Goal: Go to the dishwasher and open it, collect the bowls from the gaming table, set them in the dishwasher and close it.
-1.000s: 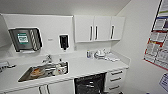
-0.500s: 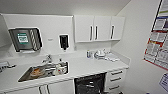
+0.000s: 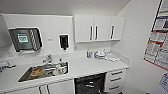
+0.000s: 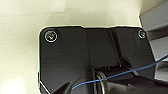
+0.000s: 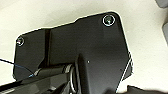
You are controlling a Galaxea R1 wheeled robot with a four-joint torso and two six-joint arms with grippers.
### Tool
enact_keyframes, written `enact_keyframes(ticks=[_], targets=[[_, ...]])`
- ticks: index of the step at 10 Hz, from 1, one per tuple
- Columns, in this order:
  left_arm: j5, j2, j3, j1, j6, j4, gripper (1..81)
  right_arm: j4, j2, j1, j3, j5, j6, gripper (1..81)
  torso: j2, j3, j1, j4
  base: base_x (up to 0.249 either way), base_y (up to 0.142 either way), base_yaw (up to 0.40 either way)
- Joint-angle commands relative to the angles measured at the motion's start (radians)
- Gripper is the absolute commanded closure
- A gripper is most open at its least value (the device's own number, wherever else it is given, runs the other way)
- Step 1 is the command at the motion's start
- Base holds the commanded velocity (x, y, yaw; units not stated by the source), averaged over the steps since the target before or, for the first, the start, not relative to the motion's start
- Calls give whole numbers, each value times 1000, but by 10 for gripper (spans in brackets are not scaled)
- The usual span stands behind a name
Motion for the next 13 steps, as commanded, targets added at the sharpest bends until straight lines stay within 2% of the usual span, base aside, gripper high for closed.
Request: enact_keyframes(ticks=[1,5,8,10,12,13], targets=[[52,0,0,-48,1,8,10,11,2,57,1,-50,-6,10,0,0,0,0,0,0,0],[55,0,0,-45,8,9,10,8,2,52,1,-48,-7,10,0,0,0,0,0,0,26],[54,1,0,-42,31,9,10,9,1,57,1,-48,-6,10,0,0,0,0,0,0,332],[54,0,-2,-42,32,11,10,11,2,55,1,-48,-4,10,0,0,-1,0,0,0,357],[55,3,0,-42,29,40,10,12,-5,57,-6,-48,-4,10,0,0,0,0,0,0,362],[55,3,-2,-44,31,40,10,12,-5,57,-6,-48,-4,10,0,0,0,0,0,0,365]])
